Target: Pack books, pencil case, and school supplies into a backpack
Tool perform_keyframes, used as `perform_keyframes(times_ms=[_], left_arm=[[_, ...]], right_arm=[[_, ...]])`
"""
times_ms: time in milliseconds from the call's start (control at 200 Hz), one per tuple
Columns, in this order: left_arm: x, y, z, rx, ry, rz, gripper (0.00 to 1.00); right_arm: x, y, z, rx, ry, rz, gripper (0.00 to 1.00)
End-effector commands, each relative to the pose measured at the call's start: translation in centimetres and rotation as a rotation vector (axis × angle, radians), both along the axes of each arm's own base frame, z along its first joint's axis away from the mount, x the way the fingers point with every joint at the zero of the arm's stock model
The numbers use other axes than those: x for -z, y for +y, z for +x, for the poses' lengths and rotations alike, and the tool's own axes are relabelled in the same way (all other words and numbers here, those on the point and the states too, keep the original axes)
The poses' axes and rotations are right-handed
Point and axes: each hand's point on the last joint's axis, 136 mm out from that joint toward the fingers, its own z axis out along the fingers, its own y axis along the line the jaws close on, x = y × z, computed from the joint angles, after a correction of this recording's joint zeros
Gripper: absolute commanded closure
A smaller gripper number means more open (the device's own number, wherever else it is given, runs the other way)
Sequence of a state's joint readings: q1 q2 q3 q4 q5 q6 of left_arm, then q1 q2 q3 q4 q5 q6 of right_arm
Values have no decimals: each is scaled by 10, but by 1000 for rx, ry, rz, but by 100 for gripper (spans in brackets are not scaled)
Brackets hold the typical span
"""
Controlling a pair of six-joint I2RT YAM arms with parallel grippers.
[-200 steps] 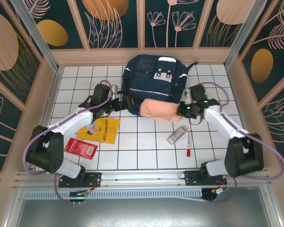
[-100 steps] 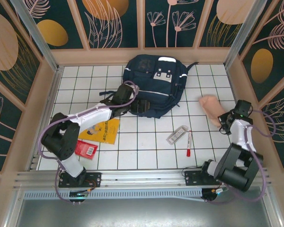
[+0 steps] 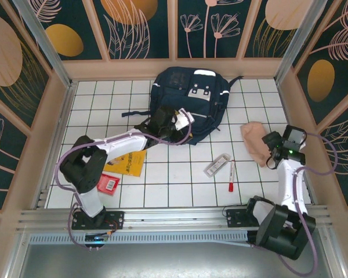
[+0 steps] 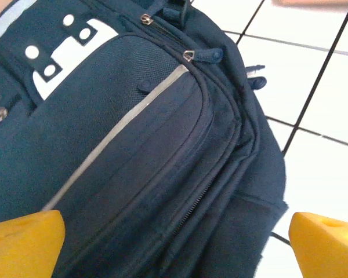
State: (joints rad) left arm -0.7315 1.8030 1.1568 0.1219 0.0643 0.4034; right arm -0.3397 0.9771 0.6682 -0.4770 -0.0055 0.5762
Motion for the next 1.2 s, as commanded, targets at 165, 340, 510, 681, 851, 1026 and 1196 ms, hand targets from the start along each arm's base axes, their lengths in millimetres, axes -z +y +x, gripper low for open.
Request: perform_keyframes(times_ms=[165, 340, 510, 681, 851, 1026, 1196], left_arm=[[40, -15, 43, 113, -165, 276, 13], [54, -24, 46, 177, -148, 331, 32], [78, -19, 27, 279, -116, 404, 79], [21, -25, 17, 268, -106, 276, 100], [-48, -22, 5, 229, -149, 106, 100], [-77, -13, 10, 199, -108, 60, 100], [-96, -6, 8, 202, -104, 32, 100]], right_arm=[[2, 76, 37, -385, -68, 103, 22], [2, 98, 49, -475, -74, 112, 27], [-2, 115, 59, -551, -135, 139, 24], [-8, 153, 71, -749, -205, 83, 22], [-7, 196, 67, -997, -294, 57, 21], [-13, 236, 59, -1260, -420, 86, 25], [-22, 242, 62, -1355, -489, -58, 36]])
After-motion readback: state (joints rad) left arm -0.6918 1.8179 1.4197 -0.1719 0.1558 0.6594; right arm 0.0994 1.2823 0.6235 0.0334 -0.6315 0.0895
